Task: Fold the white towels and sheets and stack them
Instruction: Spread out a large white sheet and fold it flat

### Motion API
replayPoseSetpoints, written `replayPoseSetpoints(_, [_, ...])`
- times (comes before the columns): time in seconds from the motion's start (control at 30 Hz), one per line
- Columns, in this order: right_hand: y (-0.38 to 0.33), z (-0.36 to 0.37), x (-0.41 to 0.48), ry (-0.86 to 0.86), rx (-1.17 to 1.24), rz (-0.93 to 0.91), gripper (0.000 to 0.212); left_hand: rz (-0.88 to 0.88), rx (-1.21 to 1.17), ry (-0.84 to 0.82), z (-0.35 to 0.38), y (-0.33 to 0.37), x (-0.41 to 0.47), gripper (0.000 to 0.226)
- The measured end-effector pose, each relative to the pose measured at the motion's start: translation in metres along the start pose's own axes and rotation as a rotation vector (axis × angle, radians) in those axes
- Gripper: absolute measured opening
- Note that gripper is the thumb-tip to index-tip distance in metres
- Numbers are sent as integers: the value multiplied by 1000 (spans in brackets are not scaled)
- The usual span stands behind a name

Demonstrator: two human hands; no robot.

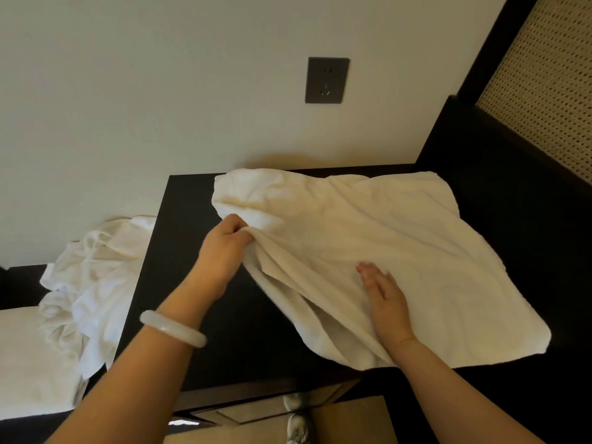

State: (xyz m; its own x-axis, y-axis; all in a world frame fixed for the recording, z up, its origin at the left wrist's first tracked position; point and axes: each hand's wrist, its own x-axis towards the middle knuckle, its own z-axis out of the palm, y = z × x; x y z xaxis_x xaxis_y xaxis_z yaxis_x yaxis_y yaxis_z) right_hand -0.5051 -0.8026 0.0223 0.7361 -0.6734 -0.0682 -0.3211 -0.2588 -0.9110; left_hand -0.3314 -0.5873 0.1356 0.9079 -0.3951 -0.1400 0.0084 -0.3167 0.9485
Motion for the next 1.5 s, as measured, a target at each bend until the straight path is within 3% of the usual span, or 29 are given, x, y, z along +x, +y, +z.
replayPoseSetpoints(0.1, [1,1,2,17,-94,-51,34,176,288,-48,-20,1,-14,21])
replayPoseSetpoints(0.17, [3,3,3,22,-193,-108,31,172,434,-158,-32,-5,-21,23])
replayPoseSetpoints(0.23, [4,4,2,18,-255,-142,31,-26,616,-349,-46,-21,-27,15])
replayPoseSetpoints(0.3, [5,4,2,9,-323,-186,30,-239,846,-493,-57,-43,-38,34])
replayPoseSetpoints(0.33, [6,5,1,6,-380,-208,30,-245,936,-431,-60,-57,-46,35])
replayPoseSetpoints(0.4, [6,8,1,5,-514,-251,33,-69,993,-87,-52,-78,-72,36])
replayPoseSetpoints(0.43, [5,9,1,4,-580,-263,36,21,938,48,-45,-85,-86,39])
replayPoseSetpoints(0.5, [4,11,2,-13,-689,-271,42,102,791,141,-26,-95,-108,49])
replayPoseSetpoints(0.57, [3,13,2,-29,-771,-265,47,44,636,144,-15,-103,-117,52])
replayPoseSetpoints(0.67, [5,15,3,-40,-854,-249,55,-100,302,145,-27,-102,-110,31])
replayPoseSetpoints(0.77, [7,17,4,-79,-936,-222,61,-166,-140,-66,-52,-97,-98,15])
replayPoseSetpoints(0.87, [10,20,7,-104,-1014,-209,64,-288,-586,-301,-59,-99,-93,35])
replayPoseSetpoints(0.93, [11,20,8,-110,-1051,-203,65,-340,-717,-343,-53,-97,-93,32])
replayPoseSetpoints(1.0, [12,20,8,-113,-1066,-193,66,-365,-757,-260,-41,-96,-91,26])
replayPoseSetpoints(1.13, [12,20,8,-100,-1070,-193,66,-227,-595,-27,-35,-104,-98,17])
replayPoseSetpoints(1.2, [12,21,8,-89,-1077,-192,66,-127,-465,-158,-43,-112,-109,35])
replayPoseSetpoints(1.27, [13,21,8,-83,-1073,-193,66,-65,-141,-328,-43,-118,-119,68])
replayPoseSetpoints(1.3, [13,21,8,-85,-1071,-194,66,-17,73,-311,-37,-121,-123,73])
replayPoseSetpoints(1.4, [13,20,8,-104,-1065,-194,66,208,646,57,-10,-123,-122,65])
replayPoseSetpoints(1.5, [11,19,7,-107,-1052,-191,65,292,960,76,1,-111,-120,92])
